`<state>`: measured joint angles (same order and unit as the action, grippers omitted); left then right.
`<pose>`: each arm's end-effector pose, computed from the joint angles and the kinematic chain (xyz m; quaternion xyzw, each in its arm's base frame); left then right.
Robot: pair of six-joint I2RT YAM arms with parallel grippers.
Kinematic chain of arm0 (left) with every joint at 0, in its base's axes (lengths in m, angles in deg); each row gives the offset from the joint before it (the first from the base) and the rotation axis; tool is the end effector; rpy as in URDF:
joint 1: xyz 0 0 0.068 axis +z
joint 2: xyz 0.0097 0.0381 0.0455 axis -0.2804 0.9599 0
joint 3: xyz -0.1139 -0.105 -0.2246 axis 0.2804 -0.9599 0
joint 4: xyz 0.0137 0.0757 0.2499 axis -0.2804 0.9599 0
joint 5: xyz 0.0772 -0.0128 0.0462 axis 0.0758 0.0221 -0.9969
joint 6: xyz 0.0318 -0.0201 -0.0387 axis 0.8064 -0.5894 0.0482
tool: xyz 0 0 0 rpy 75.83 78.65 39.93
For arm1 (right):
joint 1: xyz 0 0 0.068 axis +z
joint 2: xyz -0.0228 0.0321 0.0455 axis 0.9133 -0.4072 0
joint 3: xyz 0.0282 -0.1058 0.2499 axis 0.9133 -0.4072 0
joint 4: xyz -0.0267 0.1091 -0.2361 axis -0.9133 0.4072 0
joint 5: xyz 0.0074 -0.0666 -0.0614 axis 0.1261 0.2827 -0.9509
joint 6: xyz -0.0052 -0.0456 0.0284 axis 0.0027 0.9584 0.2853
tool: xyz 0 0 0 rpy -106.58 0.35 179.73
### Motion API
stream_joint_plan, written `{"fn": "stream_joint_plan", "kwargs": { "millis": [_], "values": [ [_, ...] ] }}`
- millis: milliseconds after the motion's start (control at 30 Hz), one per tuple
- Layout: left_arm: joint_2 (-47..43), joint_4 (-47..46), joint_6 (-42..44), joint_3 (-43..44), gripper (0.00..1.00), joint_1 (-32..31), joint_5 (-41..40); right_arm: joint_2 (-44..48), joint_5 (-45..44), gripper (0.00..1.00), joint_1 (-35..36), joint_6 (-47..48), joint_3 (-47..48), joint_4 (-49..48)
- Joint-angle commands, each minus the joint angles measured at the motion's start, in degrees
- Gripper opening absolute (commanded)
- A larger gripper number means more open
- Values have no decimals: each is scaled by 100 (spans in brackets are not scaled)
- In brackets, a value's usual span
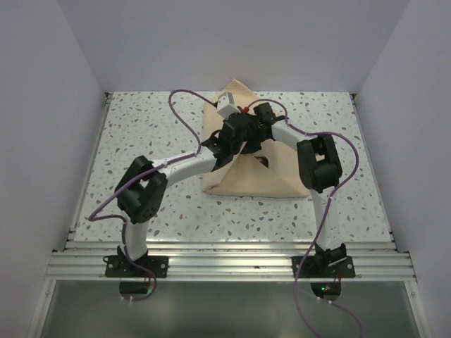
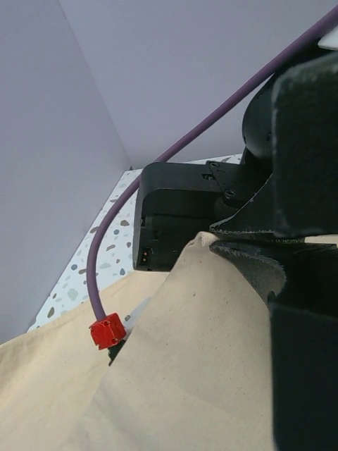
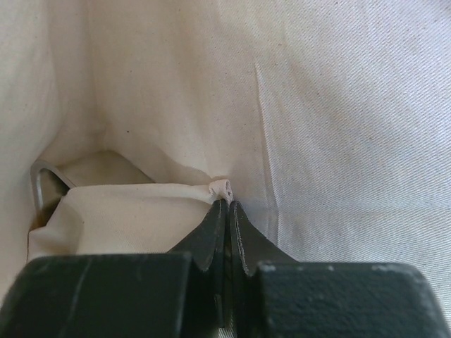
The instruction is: Prepare the surgical pack
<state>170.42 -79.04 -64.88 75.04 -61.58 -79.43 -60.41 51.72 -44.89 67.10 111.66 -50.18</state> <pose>0.3410 -0.3216 0.2787 -0.2267 0.7347 -0.3656 0.5246 0.4479 0.1911 0.1408 -0.1043 0.9329 0.3072 0.1565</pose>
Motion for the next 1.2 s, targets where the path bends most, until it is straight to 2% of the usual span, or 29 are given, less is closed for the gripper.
{"fn": "stream_joint_plan", "kwargs": {
  "millis": [0, 167, 300, 367, 433, 700, 900, 1067, 1167],
  "values": [
    [-666, -1472, -100, -315, 0, -322, 317, -341, -342, 0, 212, 105, -241, 423],
    [-1413, -1806, 58, -1123, 0, -331, 141, -78, -255, 0, 125, -106, -267, 247],
    [-1704, -1859, 129, -1415, 0, -322, 18, -25, -78, 0, -25, -291, -179, 159],
    [-1730, -1833, 164, -1415, 0, -322, 26, -25, 1, 4, -60, -308, -100, 176],
    [-1687, -1833, 173, -1389, 0, -331, 70, -33, 27, 14, -69, -317, -39, 203],
    [-1318, -1956, 129, -1327, 0, -357, 202, 326, 98, 33, -297, -457, -3, 238],
    [-1168, -2052, 147, -1441, 0, -410, 150, 880, 98, 37, -701, -888, -162, -131],
    [-949, -2131, 190, -1477, 0, -454, 123, 1258, -130, 51, -1043, -1037, -213, -51],
    [-703, -2263, 269, -1415, 0, -489, 176, 1767, -613, 53, -1359, -1230, -661, -105]
  ]
}}
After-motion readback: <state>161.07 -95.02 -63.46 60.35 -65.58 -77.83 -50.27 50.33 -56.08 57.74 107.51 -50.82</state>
